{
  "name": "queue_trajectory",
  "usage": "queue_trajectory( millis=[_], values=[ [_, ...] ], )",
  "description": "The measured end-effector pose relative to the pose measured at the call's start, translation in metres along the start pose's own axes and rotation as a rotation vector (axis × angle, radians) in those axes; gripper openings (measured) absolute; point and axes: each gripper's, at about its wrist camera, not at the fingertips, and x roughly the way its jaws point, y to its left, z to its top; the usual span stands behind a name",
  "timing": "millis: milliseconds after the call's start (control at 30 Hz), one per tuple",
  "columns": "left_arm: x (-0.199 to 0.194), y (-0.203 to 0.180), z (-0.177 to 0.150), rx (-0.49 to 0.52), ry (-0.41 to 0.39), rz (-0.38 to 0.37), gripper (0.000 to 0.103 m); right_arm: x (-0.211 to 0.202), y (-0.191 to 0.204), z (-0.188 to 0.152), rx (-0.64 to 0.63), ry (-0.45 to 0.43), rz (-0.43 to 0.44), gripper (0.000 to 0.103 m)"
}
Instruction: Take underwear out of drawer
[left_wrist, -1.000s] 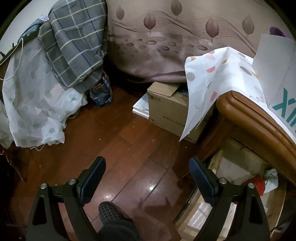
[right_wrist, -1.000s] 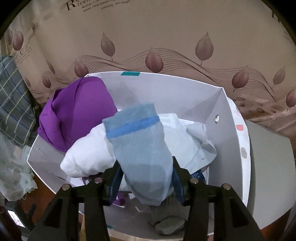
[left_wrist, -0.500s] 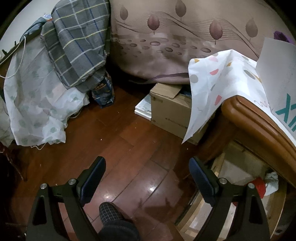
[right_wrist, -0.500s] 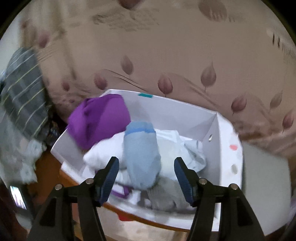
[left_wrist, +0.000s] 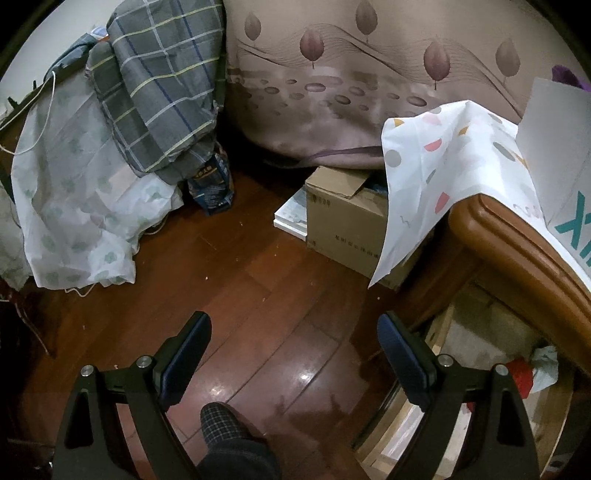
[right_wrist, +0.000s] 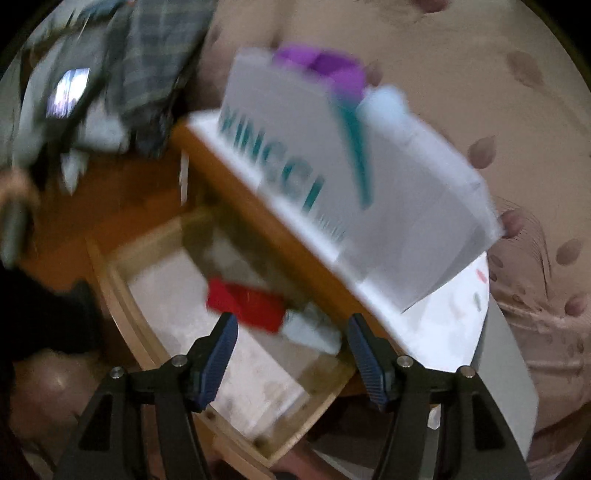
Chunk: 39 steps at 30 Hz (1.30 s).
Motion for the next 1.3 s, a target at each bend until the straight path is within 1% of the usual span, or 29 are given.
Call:
queue_trajectory(
  millis=[67,133,167,200,233,367,433,500,700,767,867,900,933,1033,1167,1300],
  values=[
    [-0.001,-0.002,0.000,0.013,-0.001,0.004,0.090,0.025,0.015,-0.008,-0.084,0.025,-0.020,0.063],
    [-0.001,-0.004,0.000,0.023,-0.005,0.006,0.090,0.049,0.028,-0.017,-0.157,0.049,-0.054,0.056],
    [-0.001,-0.005,0.001,0.030,-0.008,0.007,0.090,0.065,0.032,-0.021,-0.189,0.068,-0.052,0.053],
    [-0.002,-0.006,0.001,0.037,-0.011,0.008,0.090,0.074,0.034,-0.023,-0.204,0.077,-0.059,0.046],
    [-0.002,-0.006,0.001,0.044,-0.015,0.013,0.090,0.085,0.034,-0.025,-0.218,0.087,-0.078,0.044],
    [0.000,-0.007,0.003,0.057,-0.020,0.027,0.090,0.119,0.037,-0.032,-0.290,0.095,-0.128,0.044],
    [0.002,-0.007,0.004,0.055,-0.016,0.026,0.090,0.136,0.037,-0.035,-0.321,0.108,-0.132,0.044],
    [0.001,-0.007,0.004,0.062,-0.018,0.028,0.090,0.147,0.039,-0.038,-0.356,0.109,-0.158,0.044],
    [0.002,-0.017,0.001,0.130,-0.040,0.051,0.090,0.176,0.051,-0.046,-0.475,0.089,-0.198,0.044],
    [0.003,-0.018,0.000,0.137,-0.037,0.056,0.090,0.181,0.051,-0.046,-0.484,0.081,-0.205,0.044],
    [0.004,-0.019,0.000,0.137,-0.033,0.051,0.090,0.187,0.045,-0.044,-0.450,0.084,-0.216,0.043],
    [0.004,-0.020,0.001,0.137,-0.033,0.051,0.090,0.187,0.047,-0.045,-0.458,0.075,-0.206,0.043],
    [0.004,-0.020,0.000,0.140,-0.034,0.052,0.090,0.189,0.049,-0.046,-0.469,0.080,-0.200,0.044],
    [0.004,-0.021,0.000,0.147,-0.033,0.054,0.090,0.196,0.051,-0.049,-0.483,0.086,-0.219,0.044],
    [0.005,-0.025,-0.001,0.162,-0.028,0.059,0.090,0.209,0.048,-0.049,-0.480,0.112,-0.229,0.044],
    [0.006,-0.027,-0.001,0.168,-0.029,0.059,0.090,0.221,0.046,-0.050,-0.482,0.131,-0.217,0.047]
  ],
)
